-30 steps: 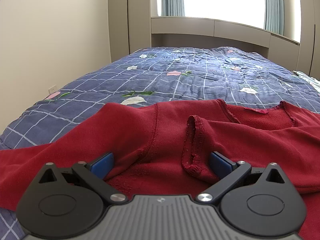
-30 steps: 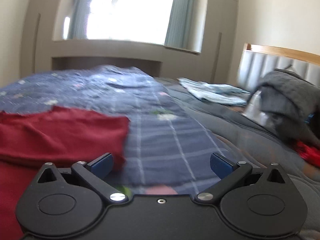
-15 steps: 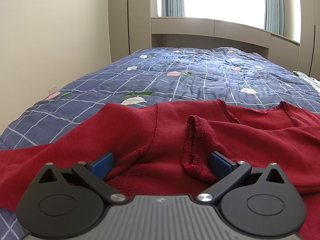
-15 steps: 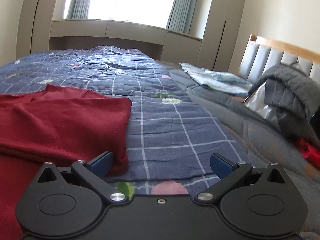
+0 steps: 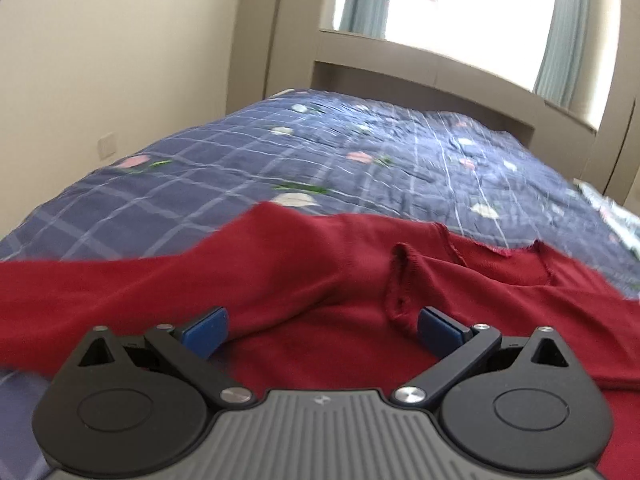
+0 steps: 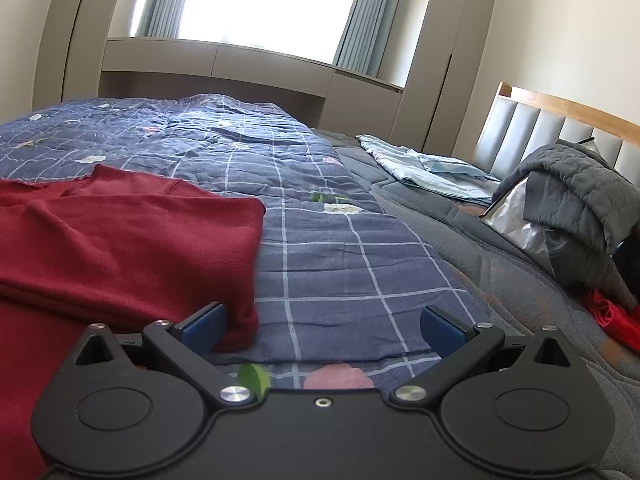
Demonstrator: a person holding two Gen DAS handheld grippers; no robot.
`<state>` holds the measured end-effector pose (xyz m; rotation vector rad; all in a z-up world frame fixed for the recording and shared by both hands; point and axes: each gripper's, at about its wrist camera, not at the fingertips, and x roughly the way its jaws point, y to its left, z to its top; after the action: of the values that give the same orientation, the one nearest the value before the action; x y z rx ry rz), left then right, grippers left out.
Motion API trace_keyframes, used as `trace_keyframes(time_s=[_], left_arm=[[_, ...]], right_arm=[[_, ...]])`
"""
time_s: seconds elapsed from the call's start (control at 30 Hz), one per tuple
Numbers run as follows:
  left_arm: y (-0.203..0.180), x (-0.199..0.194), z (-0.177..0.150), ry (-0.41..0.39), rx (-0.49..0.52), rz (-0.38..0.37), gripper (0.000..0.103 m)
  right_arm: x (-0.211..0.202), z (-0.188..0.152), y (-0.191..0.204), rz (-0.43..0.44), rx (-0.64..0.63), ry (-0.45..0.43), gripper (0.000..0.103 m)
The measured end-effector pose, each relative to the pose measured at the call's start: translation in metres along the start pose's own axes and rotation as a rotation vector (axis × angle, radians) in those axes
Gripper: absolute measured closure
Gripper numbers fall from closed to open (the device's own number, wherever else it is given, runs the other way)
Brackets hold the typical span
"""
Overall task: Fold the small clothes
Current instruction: 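Move the left gripper to the cuff of the other sleeve, then close the left gripper on the second sleeve cuff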
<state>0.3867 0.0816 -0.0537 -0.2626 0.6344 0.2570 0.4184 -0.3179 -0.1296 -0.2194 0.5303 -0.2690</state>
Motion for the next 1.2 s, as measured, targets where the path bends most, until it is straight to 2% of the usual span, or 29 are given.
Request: trace_keyframes(time_s=[0.17, 0.23, 0.33, 0.43, 0.63, 0.77, 0.8, 0.87, 0.93, 0.97, 1.0, 1.03, 1.07, 1.1, 1.17, 1.2], left_arm=[[0.082, -0.045, -0.012, 0.012, -0.162, 0.069, 0.000], [0.120, -0.059, -0.017, 0.009, -0.237, 0.124, 0.000], [0.175, -0.078, -0.027, -0.016, -0.329, 0.220, 0.000], [0.224, -0.089, -0.036, -0.027, -0.405, 0.287, 0.000], [0.278, -0.092, -0.038, -0.106, -0.498, 0.267, 0.000], [0.291, -0.089, -0.038, -0.151, -0.588, 0.293, 0.002], [0.293, -0.087, -0.038, -0.157, -0.599, 0.308, 0.005], [0.293, -0.084, -0.036, -0.154, -0.602, 0.364, 0.020], [0.298, -0.084, -0.034, -0.157, -0.612, 0.385, 0.031], [0.302, -0.085, -0.035, -0.162, -0.631, 0.390, 0.040], [0.306, -0.085, -0.036, -0.166, -0.653, 0.392, 0.045], [0.310, -0.086, -0.036, -0.169, -0.668, 0.391, 0.056], [0.314, -0.085, -0.036, -0.168, -0.679, 0.392, 0.064], [0.316, -0.085, -0.036, -0.165, -0.682, 0.392, 0.067], [0.320, -0.082, -0.034, -0.164, -0.687, 0.390, 0.087], [0.321, -0.082, -0.033, -0.166, -0.691, 0.383, 0.091]], right_arm=[[-0.002, 0.000, 0.009, -0.030, -0.046, -0.011, 0.001], [-0.003, 0.002, 0.008, -0.024, -0.045, -0.013, 0.001], [-0.018, 0.006, -0.002, 0.051, -0.026, -0.025, 0.001], [-0.058, 0.005, -0.009, 0.134, -0.025, -0.074, 0.001], [-0.121, 0.001, 0.011, 0.282, -0.053, -0.087, 0.000], [-0.136, -0.008, 0.043, 0.365, -0.092, -0.068, 0.001], [-0.137, -0.011, 0.053, 0.373, -0.107, -0.063, 0.001], [-0.137, -0.017, 0.070, 0.379, -0.136, -0.048, 0.001], [-0.137, -0.022, 0.083, 0.373, -0.182, -0.037, 0.001], [-0.138, -0.024, 0.088, 0.360, -0.205, -0.043, 0.001], [-0.139, -0.025, 0.090, 0.353, -0.218, -0.051, 0.001], [-0.140, -0.025, 0.091, 0.350, -0.223, -0.056, 0.001], [-0.140, -0.026, 0.091, 0.354, -0.218, -0.055, 0.001], [-0.138, -0.027, 0.088, 0.363, -0.207, -0.051, 0.001], [-0.133, -0.026, 0.082, 0.390, -0.167, -0.032, 0.001], [-0.131, -0.026, 0.079, 0.402, -0.148, -0.023, 0.001]])
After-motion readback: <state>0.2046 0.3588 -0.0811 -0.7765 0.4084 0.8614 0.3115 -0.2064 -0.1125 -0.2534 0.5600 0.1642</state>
